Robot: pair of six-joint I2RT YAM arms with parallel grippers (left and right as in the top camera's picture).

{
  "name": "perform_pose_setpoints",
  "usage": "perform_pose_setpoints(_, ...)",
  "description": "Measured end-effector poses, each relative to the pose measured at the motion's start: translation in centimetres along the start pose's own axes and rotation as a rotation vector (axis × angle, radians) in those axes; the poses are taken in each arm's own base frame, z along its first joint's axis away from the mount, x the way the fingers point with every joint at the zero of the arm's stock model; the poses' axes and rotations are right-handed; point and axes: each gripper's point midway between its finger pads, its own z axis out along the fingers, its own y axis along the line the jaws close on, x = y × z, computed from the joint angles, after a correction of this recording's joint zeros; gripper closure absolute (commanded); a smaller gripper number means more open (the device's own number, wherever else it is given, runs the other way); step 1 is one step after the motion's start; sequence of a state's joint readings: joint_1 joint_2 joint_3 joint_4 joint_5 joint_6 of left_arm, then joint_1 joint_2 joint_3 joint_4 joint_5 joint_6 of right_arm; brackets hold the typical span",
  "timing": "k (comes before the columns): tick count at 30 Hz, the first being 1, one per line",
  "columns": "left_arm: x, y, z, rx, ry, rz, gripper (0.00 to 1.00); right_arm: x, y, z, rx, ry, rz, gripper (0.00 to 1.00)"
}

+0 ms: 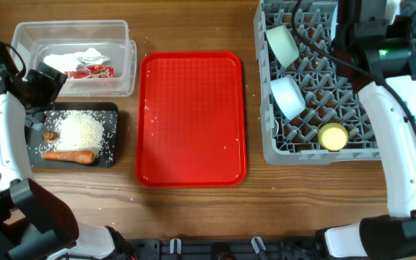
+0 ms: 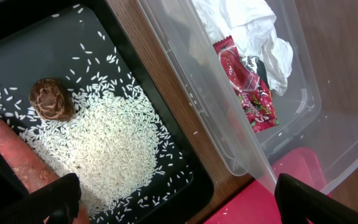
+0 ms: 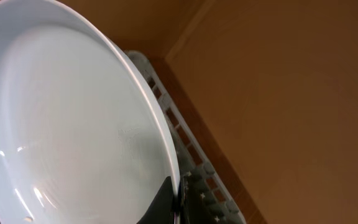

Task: Sort waste into correct bins and load items into the dishwasher rack
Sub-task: 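Lift the plate into the rack and stand it upright with the right gripper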

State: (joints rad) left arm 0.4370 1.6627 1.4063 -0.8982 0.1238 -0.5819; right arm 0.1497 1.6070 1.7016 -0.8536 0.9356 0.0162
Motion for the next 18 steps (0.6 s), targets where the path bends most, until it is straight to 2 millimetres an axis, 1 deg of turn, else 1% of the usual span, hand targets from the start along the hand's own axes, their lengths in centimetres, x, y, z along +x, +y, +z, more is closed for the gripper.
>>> perform_pose_setpoints(9,0.0,0.0,0.0,0.0,0.0,0.0,0.0,4.3,6.6,4.7,-0.019,0.132,-0.194,0.96)
perform_pose_setpoints(11,0.0,0.0,0.0,0.0,0.0,0.0,0.0,4.5,7.0,4.8,-0.026,0.137,-0.199,0.94)
perform_pose_setpoints(12,0.0,0.0,0.0,0.0,0.0,0.0,0.0,4.5,7.1,4.8,-0.036,0.138,-0.198,0.8)
perform_pose_setpoints(13,0.0,0.0,0.0,0.0,0.0,0.0,0.0,4.6,7.4,4.8,-0.052,0.14,-0.199,0.68)
perform_pose_setpoints(14,0.0,0.0,0.0,0.0,0.0,0.0,0.0,4.6,7.6,4.8,-0.063,0.141,-0.2,0.62)
perform_pose_setpoints(15,0.0,0.0,0.0,0.0,0.0,0.0,0.0,4.7,8.0,4.8,-0.086,0.143,-0.2,0.59)
perform_pose_setpoints(16,0.0,0.0,0.0,0.0,0.0,0.0,0.0,4.7,8.2,4.8,-0.098,0.144,-0.202,0.58)
perform_pose_setpoints(18,0.0,0.0,0.0,0.0,0.0,0.0,0.0,4.8,8.5,4.7,-0.115,0.146,-0.198,0.53)
